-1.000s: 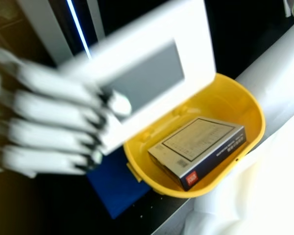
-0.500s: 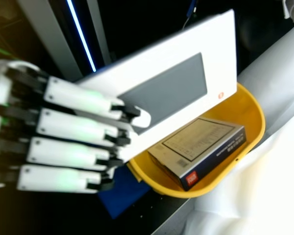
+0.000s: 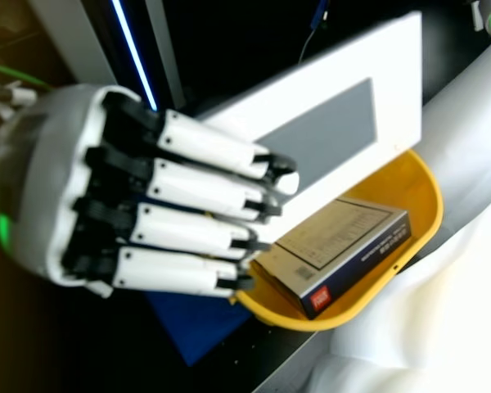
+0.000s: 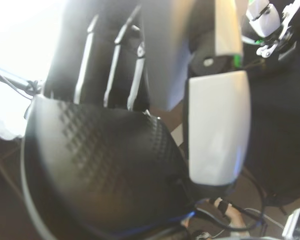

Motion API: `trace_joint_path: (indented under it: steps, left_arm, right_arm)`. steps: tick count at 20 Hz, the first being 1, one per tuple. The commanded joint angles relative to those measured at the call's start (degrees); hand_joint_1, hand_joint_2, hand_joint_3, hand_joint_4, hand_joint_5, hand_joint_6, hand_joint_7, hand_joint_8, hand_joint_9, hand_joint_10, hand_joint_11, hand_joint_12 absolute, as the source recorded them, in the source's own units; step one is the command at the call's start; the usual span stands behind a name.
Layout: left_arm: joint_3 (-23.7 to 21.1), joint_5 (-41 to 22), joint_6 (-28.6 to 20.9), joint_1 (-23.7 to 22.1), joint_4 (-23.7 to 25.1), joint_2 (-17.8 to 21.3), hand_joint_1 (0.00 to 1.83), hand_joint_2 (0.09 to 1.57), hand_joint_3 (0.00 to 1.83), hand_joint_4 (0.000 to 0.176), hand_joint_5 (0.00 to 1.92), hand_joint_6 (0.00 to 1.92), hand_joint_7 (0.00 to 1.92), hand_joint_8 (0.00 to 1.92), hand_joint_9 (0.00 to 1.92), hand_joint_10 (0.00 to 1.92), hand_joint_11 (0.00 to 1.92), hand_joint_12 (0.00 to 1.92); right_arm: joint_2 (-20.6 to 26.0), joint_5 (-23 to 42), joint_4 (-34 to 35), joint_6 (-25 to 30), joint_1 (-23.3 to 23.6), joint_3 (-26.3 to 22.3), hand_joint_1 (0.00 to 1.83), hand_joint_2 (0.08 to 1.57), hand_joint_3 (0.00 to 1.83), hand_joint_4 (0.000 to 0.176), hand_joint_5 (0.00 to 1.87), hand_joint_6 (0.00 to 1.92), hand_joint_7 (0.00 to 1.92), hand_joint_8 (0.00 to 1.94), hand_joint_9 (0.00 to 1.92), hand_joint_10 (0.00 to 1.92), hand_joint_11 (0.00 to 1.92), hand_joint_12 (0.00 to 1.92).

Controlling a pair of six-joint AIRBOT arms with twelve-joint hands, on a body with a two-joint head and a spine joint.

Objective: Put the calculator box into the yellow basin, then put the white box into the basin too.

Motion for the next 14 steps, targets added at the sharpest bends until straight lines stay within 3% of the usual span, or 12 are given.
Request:
trace_joint_path:
  steps: [1, 2, 3, 4, 7, 8, 9, 10, 11, 12, 13, 14]
  left_arm:
    - [0.04, -7.16, -0.08, -0.63, 0.45, 0.22, 0.67, 1.12, 0.0, 0.0, 0.57, 0.15, 0.5, 0.04, 0.16, 0.82, 0.0, 1.72]
    - [0.03, -7.16, -0.12, -0.63, 0.46, 0.22, 0.65, 1.09, 0.0, 0.0, 0.58, 0.12, 0.49, 0.02, 0.15, 0.68, 0.0, 1.62]
    - [0.02, -7.16, -0.23, -0.63, 0.45, 0.22, 0.65, 1.09, 0.0, 0.0, 0.59, 0.09, 0.47, 0.01, 0.16, 0.56, 0.0, 1.55]
    - [-0.06, -7.12, -0.26, -0.63, 0.63, 0.23, 0.66, 1.08, 0.0, 0.0, 0.58, 0.05, 0.42, 0.0, 0.15, 0.46, 0.0, 1.52]
    - [-0.29, -7.0, -0.35, -0.66, 0.79, 0.24, 0.68, 1.09, 0.0, 0.0, 0.59, 0.03, 0.41, 0.0, 0.18, 0.47, 0.0, 1.54]
    - [-0.33, -6.93, -0.37, -0.7, 0.83, 0.25, 0.69, 1.09, 0.01, 0.0, 0.59, 0.03, 0.41, 0.0, 0.19, 0.48, 0.0, 1.54]
    - [-0.35, -7.03, -0.37, -0.68, 0.87, 0.25, 0.69, 1.09, 0.0, 0.0, 0.59, 0.02, 0.41, 0.0, 0.18, 0.48, 0.0, 1.51]
    - [-0.36, -7.09, -0.4, -0.66, 0.87, 0.26, 0.67, 1.06, 0.0, 0.0, 0.58, 0.02, 0.41, 0.0, 0.19, 0.48, 0.0, 1.5]
    - [-0.38, -7.12, -0.48, -0.65, 0.9, 0.28, 0.69, 1.04, 0.0, 0.0, 0.62, 0.01, 0.46, 0.01, 0.24, 0.43, 0.0, 1.46]
    - [-0.39, -7.14, -0.54, -0.65, 0.95, 0.29, 0.72, 1.07, 0.0, 0.0, 0.63, 0.01, 0.5, 0.01, 0.28, 0.37, 0.0, 1.44]
    - [-0.45, -7.27, -0.57, -0.65, 1.0, 0.29, 0.73, 1.07, 0.0, 0.0, 0.67, 0.02, 0.51, 0.01, 0.29, 0.36, 0.0, 1.44]
    - [-0.49, -7.33, -0.64, -0.64, 1.07, 0.34, 0.73, 1.06, 0.0, 0.0, 0.69, 0.03, 0.5, 0.0, 0.27, 0.35, 0.0, 1.43]
  right_arm:
    - [-0.07, -5.23, -1.97, 0.24, 1.61, 0.99, 1.2, 1.14, 0.0, 0.0, 0.93, 1.08, 0.53, 0.75, 0.14, 1.17, 0.1, 1.69]
    - [-0.68, -4.01, -1.97, 0.24, 2.33, 1.85, 1.21, 1.19, 0.0, 0.0, 0.94, 1.16, 0.63, 1.19, 0.26, 1.22, 0.02, 1.84]
    - [-1.33, -2.93, -1.97, 0.24, 3.11, 2.68, 1.19, 1.23, 0.0, 0.0, 0.92, 1.18, 0.56, 1.41, 0.19, 1.43, 0.0, 1.9]
    - [-2.19, -1.35, -1.97, 0.24, 4.21, 3.6, 1.33, 1.17, 0.0, 0.0, 0.86, 1.18, 0.91, 1.11, 0.65, 1.37, 0.31, 1.69]
    - [-3.65, 1.62, -1.97, 0.16, 5.7, 5.16, 1.37, 1.12, 0.0, 0.0, 0.89, 1.11, 1.06, 0.79, 0.86, 1.34, 0.63, 1.62]
    - [-3.97, 2.27, -1.97, -0.08, 5.87, 5.48, 1.28, 1.1, 0.0, 0.0, 0.98, 0.91, 1.05, 1.01, 0.9, 1.42, 0.76, 1.76]
    - [-4.24, 2.53, -1.97, -0.17, 6.01, 5.7, 1.25, 1.14, 0.0, 0.0, 1.07, 0.75, 0.8, 1.39, 0.73, 1.71, 0.77, 1.89]
    - [-4.26, 2.53, -1.97, -0.18, 6.07, 5.7, 1.35, 1.14, 0.0, 0.0, 0.86, 1.05, 0.93, 1.11, 0.83, 1.41, 0.61, 1.73]
    - [-4.26, 2.53, -1.97, -0.18, 6.21, 5.69, 1.23, 0.96, 0.0, 0.0, 0.52, 0.63, 0.51, 0.56, 0.34, 0.85, 0.12, 1.53]
    - [-4.26, 2.53, -1.97, -0.18, 6.32, 5.69, 1.15, 0.88, 0.0, 0.0, 0.4, 0.31, 0.33, 0.21, 0.14, 0.48, 0.02, 1.18]
    - [-4.26, 2.5, -1.97, -0.18, 6.43, 5.66, 0.94, 0.8, 0.0, 0.071, 0.19, 0.09, 0.07, 0.04, 0.03, 0.1, 0.0, 0.36]
    - [-4.25, 2.47, -1.97, -0.18, 6.48, 5.65, 0.84, 0.76, 0.0, 0.106, 0.09, 0.03, 0.01, 0.01, 0.0, 0.02, 0.0, 0.07]
